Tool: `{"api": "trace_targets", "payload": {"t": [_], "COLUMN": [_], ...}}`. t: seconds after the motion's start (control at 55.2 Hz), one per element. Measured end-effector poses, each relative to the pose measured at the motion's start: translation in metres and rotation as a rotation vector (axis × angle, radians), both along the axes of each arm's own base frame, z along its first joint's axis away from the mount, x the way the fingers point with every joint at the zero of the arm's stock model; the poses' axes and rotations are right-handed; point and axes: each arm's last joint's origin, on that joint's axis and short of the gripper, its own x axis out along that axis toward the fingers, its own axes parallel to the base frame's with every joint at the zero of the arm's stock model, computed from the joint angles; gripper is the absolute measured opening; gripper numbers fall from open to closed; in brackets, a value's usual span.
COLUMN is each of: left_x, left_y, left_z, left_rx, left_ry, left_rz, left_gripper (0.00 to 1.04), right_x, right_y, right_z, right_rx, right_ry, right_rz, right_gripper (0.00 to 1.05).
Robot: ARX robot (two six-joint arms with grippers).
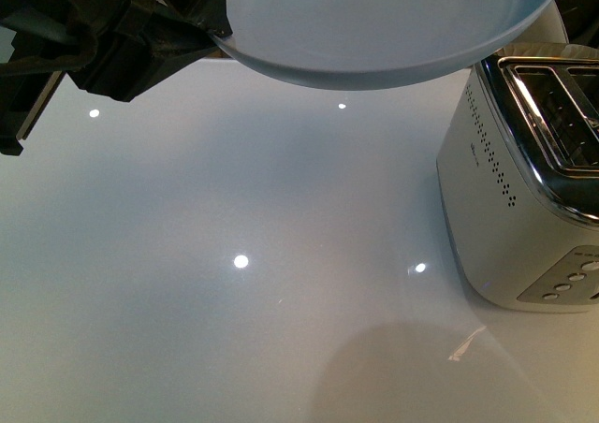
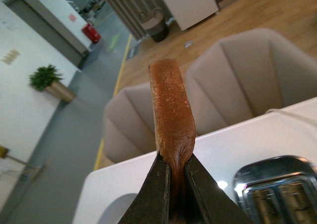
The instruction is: Left arm holds plate, right arm toasts bread
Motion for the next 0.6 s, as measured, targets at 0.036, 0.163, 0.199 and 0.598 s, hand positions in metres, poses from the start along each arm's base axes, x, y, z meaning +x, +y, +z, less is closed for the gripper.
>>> {"api": "trace_targets", "payload": {"t": [0.036, 0.163, 0.199, 0.598], "left_x": [0.0, 0.0, 0.0, 0.0], "left_y": [0.0, 0.0, 0.0, 0.0], "left_z": [0.0, 0.0, 0.0, 0.0], "left_rx": [0.0, -0.001, 0.0, -0.001], "left_ry": [0.0, 0.0, 0.0, 0.0], "left_rz": [0.0, 0.0, 0.0, 0.0], "left_gripper": [0.03, 0.03, 0.03, 0.03], "right_x": [-0.001, -0.002, -0.002, 0.013], "right_y": [-0.001, -0.002, -0.001, 0.017], "right_z": [-0.003, -0.023, -0.03, -0.103], "right_rx": [-0.04, -0.169, -0.195, -0.412], "right_ry": [0.004, 0.031, 0.043, 0.195], "right_rz": [-0.023, -0.082, -0.091, -0.086], "right_gripper": [0.03, 0.03, 0.03, 0.03]}}
